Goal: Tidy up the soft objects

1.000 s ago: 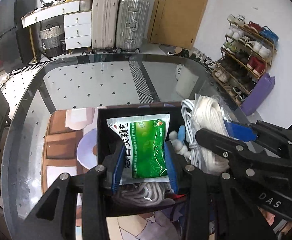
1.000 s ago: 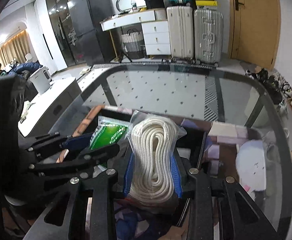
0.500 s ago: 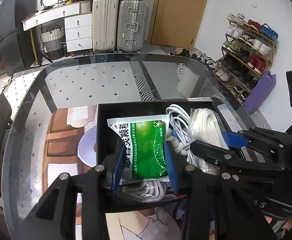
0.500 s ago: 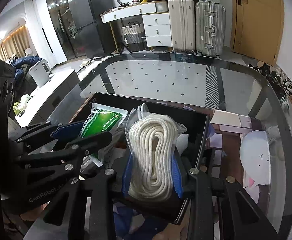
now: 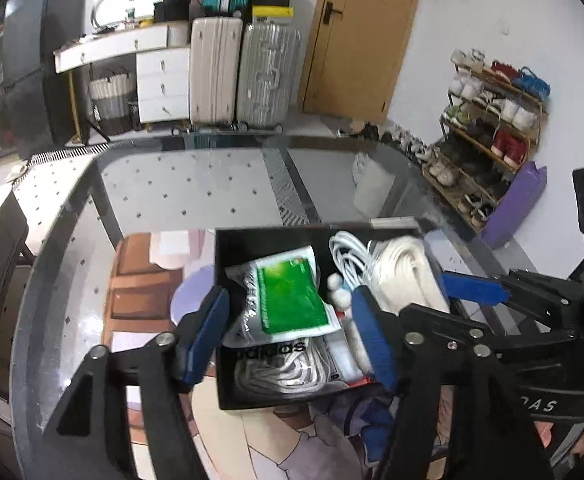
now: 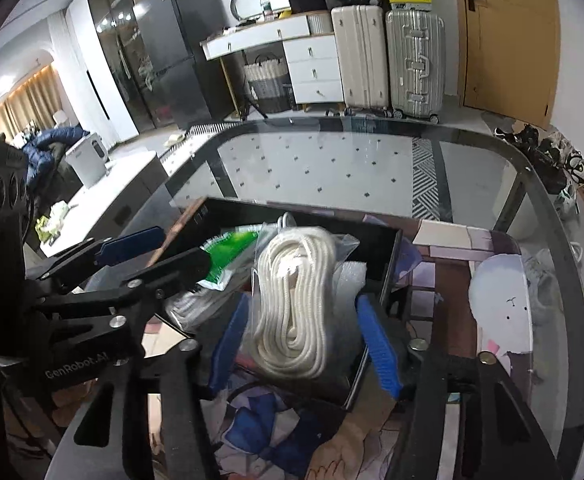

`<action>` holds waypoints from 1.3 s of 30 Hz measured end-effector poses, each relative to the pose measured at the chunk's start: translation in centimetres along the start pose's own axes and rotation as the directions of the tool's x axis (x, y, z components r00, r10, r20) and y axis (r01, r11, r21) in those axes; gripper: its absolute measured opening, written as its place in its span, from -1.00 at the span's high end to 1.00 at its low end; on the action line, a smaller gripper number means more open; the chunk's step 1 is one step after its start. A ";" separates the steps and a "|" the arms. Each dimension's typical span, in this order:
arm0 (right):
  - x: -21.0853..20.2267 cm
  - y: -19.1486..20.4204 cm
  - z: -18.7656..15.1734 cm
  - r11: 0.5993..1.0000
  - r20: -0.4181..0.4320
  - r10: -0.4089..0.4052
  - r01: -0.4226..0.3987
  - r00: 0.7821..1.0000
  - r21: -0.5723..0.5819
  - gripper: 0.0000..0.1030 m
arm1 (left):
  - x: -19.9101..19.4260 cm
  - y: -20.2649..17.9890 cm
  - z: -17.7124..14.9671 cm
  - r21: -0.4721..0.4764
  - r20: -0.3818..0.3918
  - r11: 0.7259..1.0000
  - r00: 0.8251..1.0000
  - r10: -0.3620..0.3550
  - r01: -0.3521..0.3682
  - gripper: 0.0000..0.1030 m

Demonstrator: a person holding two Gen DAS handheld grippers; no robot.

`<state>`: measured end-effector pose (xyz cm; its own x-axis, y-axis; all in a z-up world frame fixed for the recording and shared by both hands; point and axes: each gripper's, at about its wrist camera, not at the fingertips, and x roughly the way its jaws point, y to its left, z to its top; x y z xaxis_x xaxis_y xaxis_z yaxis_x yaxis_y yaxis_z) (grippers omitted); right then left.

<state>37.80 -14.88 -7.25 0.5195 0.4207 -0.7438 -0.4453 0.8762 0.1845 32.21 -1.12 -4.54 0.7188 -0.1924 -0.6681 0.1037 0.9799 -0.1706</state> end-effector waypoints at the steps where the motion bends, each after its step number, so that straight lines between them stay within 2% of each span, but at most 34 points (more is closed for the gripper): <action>1: -0.4 -0.1 0.0 1.000 0.009 0.001 -0.001 1.000 0.003 -0.36 | -0.4 0.1 0.0 -0.003 0.015 1.000 1.000 0.009 -0.009 -0.44; 2: -0.8 -0.2 0.0 1.000 0.021 0.003 -0.003 1.000 0.005 -0.51 | -0.7 0.2 0.1 -0.008 0.029 1.000 0.999 0.012 -0.012 -0.48; 4: -1.7 -0.2 0.1 1.000 0.045 0.009 -0.010 0.999 0.008 -0.64 | -1.5 0.4 0.2 -0.011 0.049 1.000 0.999 -0.011 0.012 -0.51; 9: -4.1 0.5 0.0 1.000 0.093 0.010 -0.010 0.996 -0.008 -0.72 | -3.5 0.5 0.2 -0.016 0.084 0.999 0.996 -0.026 0.028 -0.58; 12: -5.8 1.2 -0.2 1.000 0.132 -0.018 0.021 0.991 -0.020 -0.74 | -4.8 0.1 0.0 0.009 0.073 1.000 0.997 0.011 -0.011 -0.58; 15: -7.9 1.6 -1.0 1.000 0.168 -0.028 0.028 0.985 0.004 -0.80 | -7.6 0.2 -0.6 0.012 0.124 1.000 0.992 -0.008 0.007 -0.58; 16: -8.6 1.8 -1.2 1.000 0.180 -0.024 0.022 0.983 0.014 -0.84 | -9.3 0.3 -0.9 -0.004 0.167 1.000 0.986 -0.015 0.016 -0.58; 19: -11.7 2.8 -2.9 0.999 0.247 -0.029 0.024 0.969 0.023 -0.92 | -12.3 0.2 -1.5 -0.024 0.222 1.000 0.975 -0.008 0.014 -0.58; 20: -12.7 3.1 -3.6 0.999 0.270 -0.038 0.033 0.962 0.022 -0.95 | -13.8 -0.1 -2.1 -0.024 0.259 1.000 0.966 0.003 0.003 -0.58; 23: -15.9 4.3 -5.7 0.999 0.349 -0.052 0.054 0.936 0.005 -0.97 | -16.4 -0.9 -4.2 -0.023 0.328 0.999 0.944 0.034 -0.028 -0.58; 27: -19.7 5.2 -8.9 0.995 0.433 -0.068 0.095 0.899 -0.041 -0.99 | -19.1 -1.4 -7.6 -0.021 0.385 1.000 0.923 0.013 -0.005 -0.58; 30: -21.5 5.3 -11.9 0.992 0.455 -0.120 0.127 0.883 0.014 -0.99 | -20.9 -1.7 -9.5 -0.027 0.434 1.000 0.901 0.022 -0.011 -0.59; 32: -22.1 5.2 -14.0 0.989 0.456 -0.147 0.141 0.878 0.048 -0.99 | -22.4 -1.8 -11.0 -0.028 0.474 0.999 0.879 0.042 -0.032 -0.59; 33: -22.3 5.4 -15.0 0.987 0.454 -0.161 0.152 0.877 0.056 -0.99 | -22.8 -2.0 -11.4 -0.024 0.486 0.999 0.872 0.047 -0.040 -0.63; 34: -22.4 5.6 -15.8 0.986 0.454 -0.167 0.159 0.875 0.056 -0.99 | -23.2 -2.3 -12.1 -0.012 0.500 0.998 0.864 0.054 -0.055 -0.92; 35: -22.5 5.9 -16.9 0.985 0.455 -0.170 0.164 0.874 0.052 -0.99 | -23.7 -2.6 -12.9 0.000 0.512 0.997 0.857 0.065 -0.075 -0.99; 37: -23.0 6.1 -18.3 0.982 0.464 -0.186 0.164 0.866 0.088 -0.99 | -24.3 -2.9 -14.3 0.009 0.522 0.994 0.848 0.088 -0.108 -1.00; 39: -23.4 6.6 -19.6 0.980 0.475 -0.197 0.174 0.858 0.093 -0.99 | -24.7 -3.1 -15.2 0.018 0.514 0.995 0.855 0.074 -0.096 -1.00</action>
<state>8.43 -23.56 -1.18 0.8798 0.2996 -0.3690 -0.2784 0.9541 0.1107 3.69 -0.22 1.48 0.9752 -0.0649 -0.2115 0.0461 0.9946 -0.0928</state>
